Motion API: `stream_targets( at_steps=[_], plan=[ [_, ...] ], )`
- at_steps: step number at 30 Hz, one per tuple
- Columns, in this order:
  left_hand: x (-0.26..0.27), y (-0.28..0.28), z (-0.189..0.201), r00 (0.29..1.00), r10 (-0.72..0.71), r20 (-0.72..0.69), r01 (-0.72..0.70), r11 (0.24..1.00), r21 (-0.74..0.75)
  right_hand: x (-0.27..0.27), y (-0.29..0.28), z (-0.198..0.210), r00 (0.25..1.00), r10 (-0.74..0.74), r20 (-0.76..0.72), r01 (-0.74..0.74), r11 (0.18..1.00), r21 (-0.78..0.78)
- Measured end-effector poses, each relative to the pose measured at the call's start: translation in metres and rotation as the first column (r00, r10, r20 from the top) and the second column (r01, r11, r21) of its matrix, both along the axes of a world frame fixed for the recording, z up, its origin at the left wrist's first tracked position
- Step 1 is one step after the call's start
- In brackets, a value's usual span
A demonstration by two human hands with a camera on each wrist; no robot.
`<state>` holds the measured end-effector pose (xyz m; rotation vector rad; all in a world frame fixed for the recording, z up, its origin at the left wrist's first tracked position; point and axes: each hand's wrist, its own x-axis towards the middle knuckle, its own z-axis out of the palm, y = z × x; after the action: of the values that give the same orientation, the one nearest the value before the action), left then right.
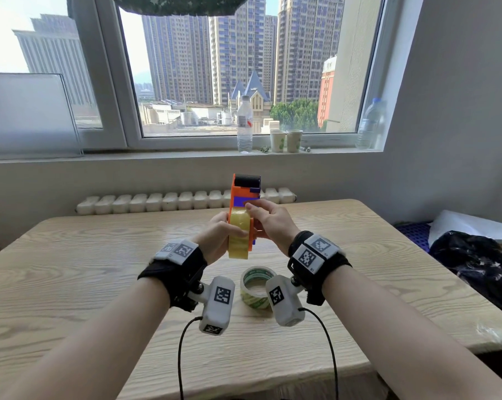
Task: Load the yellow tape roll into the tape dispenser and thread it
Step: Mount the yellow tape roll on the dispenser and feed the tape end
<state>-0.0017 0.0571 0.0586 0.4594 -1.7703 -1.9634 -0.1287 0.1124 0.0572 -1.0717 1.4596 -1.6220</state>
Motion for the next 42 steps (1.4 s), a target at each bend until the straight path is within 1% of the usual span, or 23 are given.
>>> stream_targets(
  at_steps=[5, 9, 14, 17, 19, 21, 22, 24, 28, 30, 33, 34, 35, 36, 38, 40, 42],
  plan=[
    [0.002, 0.0, -0.002, 0.999, 0.034, -0.01, -0.034, 0.999, -0.019, 0.0, 0.006, 0.001, 0.996, 0.088, 0.025, -0.088, 0.996, 0.021],
    [0.003, 0.001, -0.002, 0.999, 0.051, 0.002, -0.051, 0.997, -0.054, 0.001, 0.011, 0.001, 0.987, 0.159, 0.018, -0.16, 0.987, 0.031],
    [0.003, 0.002, 0.001, 0.998, 0.055, 0.027, -0.053, 0.994, -0.094, 0.0, 0.012, 0.002, 0.98, 0.197, -0.01, -0.196, 0.979, 0.048],
    [0.003, 0.002, 0.002, 0.998, 0.056, 0.041, -0.05, 0.99, -0.132, -0.001, 0.012, -0.001, 0.974, 0.177, -0.14, -0.17, 0.984, 0.06],
    [0.003, 0.001, 0.001, 0.997, 0.061, 0.043, -0.054, 0.986, -0.155, -0.002, 0.008, -0.002, 0.957, 0.092, -0.275, -0.078, 0.995, 0.061],
    [0.004, 0.001, -0.001, 0.995, 0.084, 0.057, -0.073, 0.983, -0.171, -0.003, 0.005, -0.004, 0.902, -0.038, -0.43, 0.056, 0.998, 0.029],
    [0.003, 0.001, -0.002, 0.993, 0.094, 0.066, -0.082, 0.981, -0.174, -0.004, 0.004, -0.004, 0.87, -0.098, -0.483, 0.112, 0.994, 0.0],
    [0.003, 0.001, -0.004, 0.991, 0.109, 0.076, -0.094, 0.979, -0.179, -0.004, 0.004, -0.005, 0.821, -0.174, -0.544, 0.166, 0.984, -0.064],
    [0.001, -0.002, -0.009, 0.983, 0.141, 0.115, -0.116, 0.973, -0.2, 0.0, 0.005, -0.006, 0.729, -0.246, -0.639, 0.151, 0.968, -0.199],
    [0.0, -0.003, -0.011, 0.979, 0.154, 0.135, -0.125, 0.971, -0.203, 0.002, 0.003, -0.007, 0.672, -0.272, -0.689, 0.149, 0.961, -0.234],
    [0.001, -0.002, -0.012, 0.976, 0.157, 0.151, -0.125, 0.972, -0.201, 0.003, 0.002, -0.01, 0.552, -0.27, -0.789, 0.153, 0.963, -0.222],
    [0.001, -0.002, -0.012, 0.975, 0.154, 0.161, -0.121, 0.972, -0.199, 0.005, 0.002, -0.01, 0.52, -0.264, -0.812, 0.159, 0.964, -0.211],
    [0.001, -0.001, -0.012, 0.974, 0.149, 0.172, -0.114, 0.973, -0.202, 0.005, 0.002, -0.011, 0.509, -0.258, -0.821, 0.169, 0.965, -0.199],
    [0.002, -0.001, -0.011, 0.972, 0.148, 0.181, -0.109, 0.972, -0.208, 0.006, 0.003, -0.011, 0.516, -0.256, -0.818, 0.179, 0.966, -0.189],
    [0.003, 0.0, -0.011, 0.972, 0.147, 0.186, -0.105, 0.97, -0.218, 0.006, 0.002, -0.012, 0.556, -0.251, -0.792, 0.2, 0.966, -0.166],
    [0.005, 0.001, -0.011, 0.971, 0.148, 0.185, -0.107, 0.97, -0.218, 0.004, 0.002, -0.012, 0.612, -0.243, -0.753, 0.213, 0.967, -0.139],
    [0.007, 0.0, -0.01, 0.973, 0.14, 0.182, -0.099, 0.972, -0.214, 0.004, 0.002, -0.012, 0.685, -0.232, -0.691, 0.204, 0.971, -0.124]
  ],
)
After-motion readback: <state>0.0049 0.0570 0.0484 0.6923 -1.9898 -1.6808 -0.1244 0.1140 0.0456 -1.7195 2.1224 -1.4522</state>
